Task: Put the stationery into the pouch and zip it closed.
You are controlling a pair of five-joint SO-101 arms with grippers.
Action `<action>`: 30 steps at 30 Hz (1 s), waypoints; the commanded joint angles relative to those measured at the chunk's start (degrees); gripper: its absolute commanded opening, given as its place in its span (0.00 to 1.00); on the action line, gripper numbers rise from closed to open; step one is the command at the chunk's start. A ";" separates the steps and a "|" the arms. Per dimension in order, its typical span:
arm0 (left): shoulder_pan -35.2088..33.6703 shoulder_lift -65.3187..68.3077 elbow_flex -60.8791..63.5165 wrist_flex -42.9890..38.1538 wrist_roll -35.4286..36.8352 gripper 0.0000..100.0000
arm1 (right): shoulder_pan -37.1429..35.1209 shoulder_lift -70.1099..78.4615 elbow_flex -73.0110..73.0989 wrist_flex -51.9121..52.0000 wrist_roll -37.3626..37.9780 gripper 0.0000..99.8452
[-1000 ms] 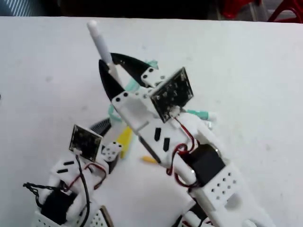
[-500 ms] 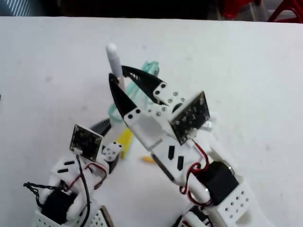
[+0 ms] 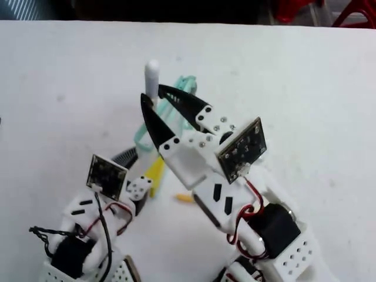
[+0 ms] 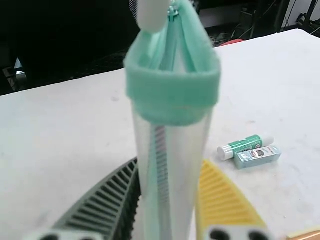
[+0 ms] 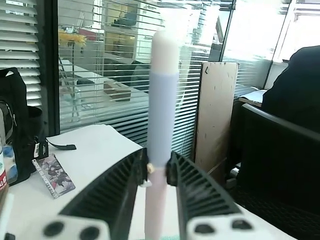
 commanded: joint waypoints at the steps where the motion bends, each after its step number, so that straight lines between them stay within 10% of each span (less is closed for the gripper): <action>1: 0.84 0.57 1.23 -0.35 -0.35 0.16 | 0.92 -0.66 -2.55 1.63 -0.35 0.02; 30: 0.84 0.57 1.23 -0.35 -0.35 0.16 | 1.19 1.19 -2.29 7.69 0.00 0.02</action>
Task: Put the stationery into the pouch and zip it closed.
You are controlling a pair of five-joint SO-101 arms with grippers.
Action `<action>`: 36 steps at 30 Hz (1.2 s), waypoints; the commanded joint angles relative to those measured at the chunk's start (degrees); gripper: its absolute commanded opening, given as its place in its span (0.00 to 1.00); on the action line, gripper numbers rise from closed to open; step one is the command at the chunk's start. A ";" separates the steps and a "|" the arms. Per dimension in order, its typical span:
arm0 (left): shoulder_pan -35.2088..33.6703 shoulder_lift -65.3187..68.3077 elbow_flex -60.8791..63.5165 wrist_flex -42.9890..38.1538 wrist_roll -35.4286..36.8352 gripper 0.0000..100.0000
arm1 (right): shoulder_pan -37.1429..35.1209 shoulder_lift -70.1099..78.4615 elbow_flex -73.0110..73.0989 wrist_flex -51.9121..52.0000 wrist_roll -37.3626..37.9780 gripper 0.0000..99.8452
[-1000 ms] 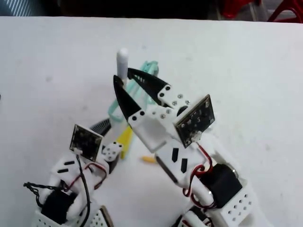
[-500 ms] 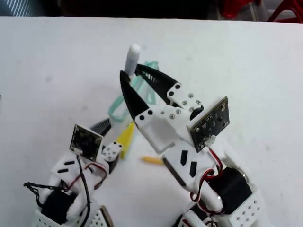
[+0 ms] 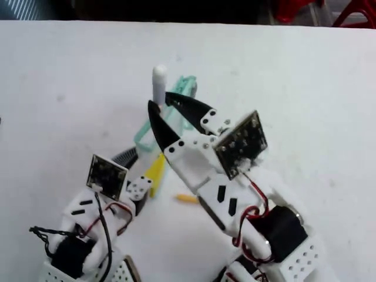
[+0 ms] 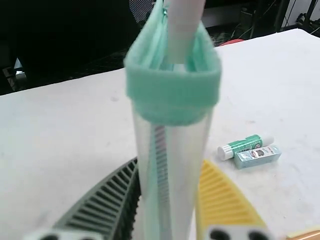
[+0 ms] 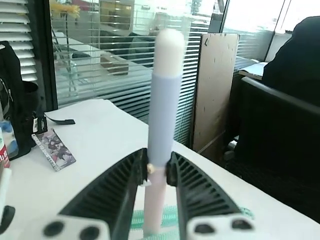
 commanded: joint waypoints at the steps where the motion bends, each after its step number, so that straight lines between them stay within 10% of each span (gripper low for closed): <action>1: 0.84 0.57 1.14 -0.35 -0.35 0.16 | 0.40 1.98 1.23 -2.07 0.00 0.02; 10: 0.84 0.57 0.88 0.09 1.14 0.22 | -0.04 5.49 2.29 -2.95 -0.26 0.03; 17: 0.84 0.57 0.88 0.00 0.97 0.22 | -0.04 5.67 2.29 -2.07 -0.35 0.28; 26: 0.84 0.57 1.14 -0.09 0.88 0.22 | 0.92 3.91 -1.14 -0.84 0.00 0.20; 36: 0.84 0.57 1.14 -0.09 0.88 0.22 | 21.67 1.27 -8.70 15.60 6.86 0.20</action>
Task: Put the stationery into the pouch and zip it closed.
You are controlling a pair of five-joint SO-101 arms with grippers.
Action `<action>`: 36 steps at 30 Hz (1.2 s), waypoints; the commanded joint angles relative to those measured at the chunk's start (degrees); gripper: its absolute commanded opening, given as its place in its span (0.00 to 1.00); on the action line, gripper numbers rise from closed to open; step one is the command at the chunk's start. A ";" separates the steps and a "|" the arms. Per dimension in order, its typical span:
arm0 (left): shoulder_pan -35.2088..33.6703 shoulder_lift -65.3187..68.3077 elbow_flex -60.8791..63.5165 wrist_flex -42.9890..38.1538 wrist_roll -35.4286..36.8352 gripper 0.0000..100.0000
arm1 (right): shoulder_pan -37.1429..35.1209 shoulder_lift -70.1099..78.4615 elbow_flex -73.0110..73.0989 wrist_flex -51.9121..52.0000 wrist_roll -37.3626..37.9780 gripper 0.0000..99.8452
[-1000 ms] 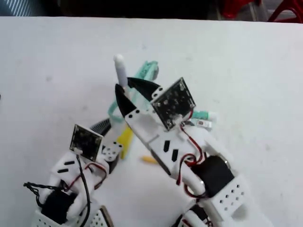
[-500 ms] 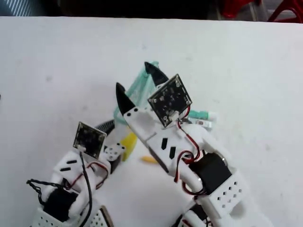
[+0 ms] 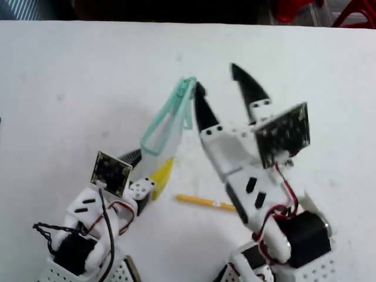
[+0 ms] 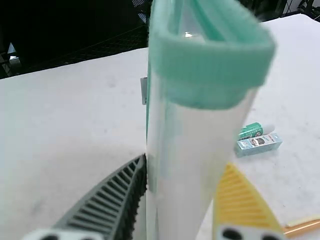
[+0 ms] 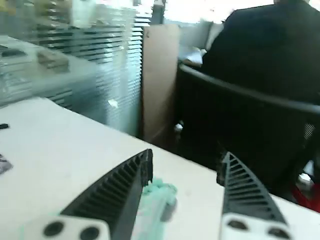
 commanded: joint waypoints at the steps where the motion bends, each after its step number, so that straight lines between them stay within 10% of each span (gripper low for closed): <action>1: 0.75 0.40 0.09 -0.62 0.62 0.22 | 6.46 3.03 -1.67 7.08 9.93 0.20; 12: -6.20 0.40 0.53 -2.46 0.70 0.22 | 7.25 15.34 1.05 32.57 27.43 0.20; 36: -6.20 0.40 1.58 -2.90 0.53 0.22 | 11.38 18.15 35.96 17.54 51.69 0.08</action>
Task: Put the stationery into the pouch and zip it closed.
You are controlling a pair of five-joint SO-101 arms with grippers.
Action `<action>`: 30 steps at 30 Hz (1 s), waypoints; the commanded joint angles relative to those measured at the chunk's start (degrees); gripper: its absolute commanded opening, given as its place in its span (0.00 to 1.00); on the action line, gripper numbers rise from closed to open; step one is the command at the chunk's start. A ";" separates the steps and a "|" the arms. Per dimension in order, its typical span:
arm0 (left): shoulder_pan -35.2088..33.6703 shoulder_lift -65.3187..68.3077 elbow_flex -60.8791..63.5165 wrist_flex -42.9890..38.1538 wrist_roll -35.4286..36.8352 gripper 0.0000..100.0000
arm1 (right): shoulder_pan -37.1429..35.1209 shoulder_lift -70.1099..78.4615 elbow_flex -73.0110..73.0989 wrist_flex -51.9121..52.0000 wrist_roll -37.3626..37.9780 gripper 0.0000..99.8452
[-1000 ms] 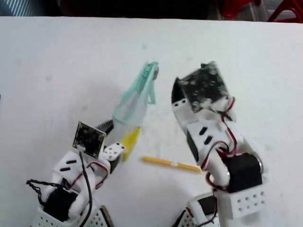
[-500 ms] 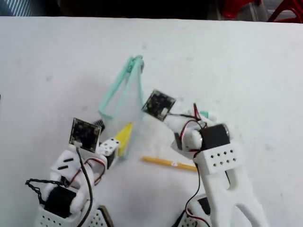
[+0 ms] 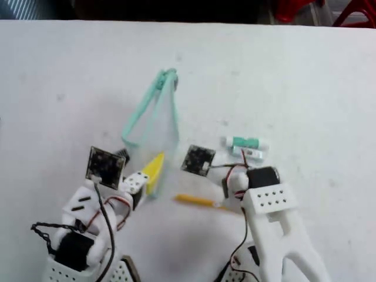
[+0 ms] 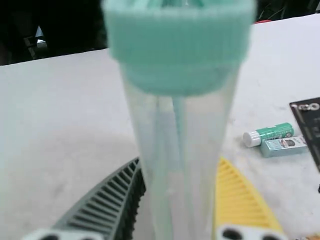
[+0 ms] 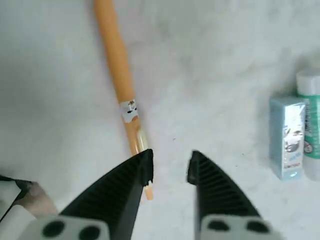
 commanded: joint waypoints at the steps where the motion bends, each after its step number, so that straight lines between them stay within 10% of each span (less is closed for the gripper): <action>1: -0.22 0.04 -0.44 -2.20 0.35 0.22 | 0.13 0.13 -0.35 -0.92 0.00 0.11; 5: -0.22 0.04 -0.44 -2.20 0.35 0.22 | 0.22 0.13 0.18 -0.40 -0.62 0.19; 8: -0.22 0.04 -0.44 -2.20 0.35 0.22 | 0.04 0.04 1.05 0.04 2.46 0.00; 16: -0.22 0.04 -0.35 -2.20 0.35 0.22 | 0.04 0.04 1.32 4.35 3.08 0.32; 30: -0.22 0.04 -0.35 -1.93 0.35 0.22 | -16.04 0.66 7.91 -1.27 2.64 0.23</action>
